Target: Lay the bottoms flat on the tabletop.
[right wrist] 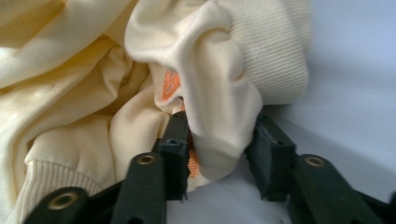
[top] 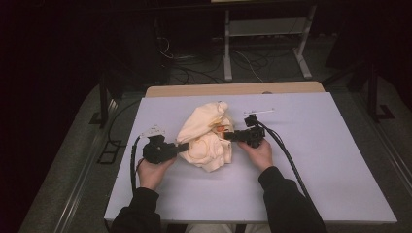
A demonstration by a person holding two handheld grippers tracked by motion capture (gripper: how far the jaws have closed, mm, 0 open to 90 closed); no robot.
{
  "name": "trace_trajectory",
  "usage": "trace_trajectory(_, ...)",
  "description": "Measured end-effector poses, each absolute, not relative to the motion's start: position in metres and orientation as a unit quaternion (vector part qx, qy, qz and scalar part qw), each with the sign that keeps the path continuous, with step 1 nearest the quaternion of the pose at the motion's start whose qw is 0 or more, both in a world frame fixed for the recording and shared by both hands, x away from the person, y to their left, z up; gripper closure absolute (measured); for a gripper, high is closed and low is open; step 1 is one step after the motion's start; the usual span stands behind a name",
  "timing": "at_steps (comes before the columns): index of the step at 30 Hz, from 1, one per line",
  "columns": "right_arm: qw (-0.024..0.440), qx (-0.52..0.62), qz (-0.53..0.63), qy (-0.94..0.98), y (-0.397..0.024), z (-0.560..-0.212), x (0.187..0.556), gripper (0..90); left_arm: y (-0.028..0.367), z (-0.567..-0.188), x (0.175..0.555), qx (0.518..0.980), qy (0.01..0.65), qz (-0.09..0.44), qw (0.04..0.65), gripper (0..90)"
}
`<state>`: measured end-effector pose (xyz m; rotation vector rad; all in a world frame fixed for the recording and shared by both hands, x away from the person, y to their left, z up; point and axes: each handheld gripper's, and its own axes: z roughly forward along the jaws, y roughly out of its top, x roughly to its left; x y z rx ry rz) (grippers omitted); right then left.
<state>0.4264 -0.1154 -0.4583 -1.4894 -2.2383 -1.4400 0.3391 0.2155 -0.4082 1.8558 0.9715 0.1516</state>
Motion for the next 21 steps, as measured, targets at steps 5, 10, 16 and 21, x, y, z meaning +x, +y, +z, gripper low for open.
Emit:
trace_trajectory(5,0.024,-0.49,-0.476,-0.73,-0.1163,-0.4554,0.4253,75.2,0.2143,-0.4072,0.3377,0.765,0.402,0.066,0.498,80.5)
trace_trajectory(10,0.014,-0.486,-0.479,-0.731,-0.1149,-0.4536,0.4244,83.9,0.2149,-0.4085,0.3365,0.765,0.402,0.07,0.497,80.4)
trace_trajectory(16,0.009,-0.486,-0.474,-0.734,-0.1147,-0.4527,0.4235,85.0,0.2131,-0.4084,0.3366,0.765,0.401,0.075,0.498,80.2)
trace_trajectory(21,0.012,-0.485,-0.466,-0.74,-0.1168,-0.4516,0.4237,85.6,0.2119,-0.4082,0.3365,0.765,0.4,0.076,0.498,80.2)
